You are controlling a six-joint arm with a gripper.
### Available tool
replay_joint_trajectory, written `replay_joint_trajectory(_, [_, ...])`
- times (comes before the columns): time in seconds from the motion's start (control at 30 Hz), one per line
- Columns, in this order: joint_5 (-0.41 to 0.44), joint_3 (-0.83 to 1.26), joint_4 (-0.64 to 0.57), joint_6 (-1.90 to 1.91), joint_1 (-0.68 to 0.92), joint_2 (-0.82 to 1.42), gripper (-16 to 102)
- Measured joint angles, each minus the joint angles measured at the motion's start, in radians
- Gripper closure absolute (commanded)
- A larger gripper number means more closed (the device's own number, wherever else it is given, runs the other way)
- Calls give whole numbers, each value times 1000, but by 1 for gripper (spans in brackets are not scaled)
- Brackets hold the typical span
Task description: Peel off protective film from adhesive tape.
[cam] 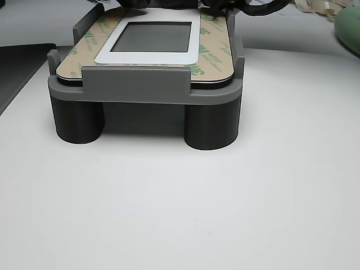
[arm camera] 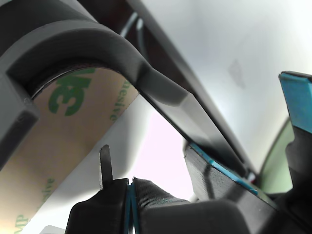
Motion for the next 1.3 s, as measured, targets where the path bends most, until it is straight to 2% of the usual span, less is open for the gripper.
replay_joint_trajectory(0.67, [-23,11,-32,-8,-20,-20,96])
replay_joint_trajectory(1.3, [-12,-2,11,31,-6,-14,96])
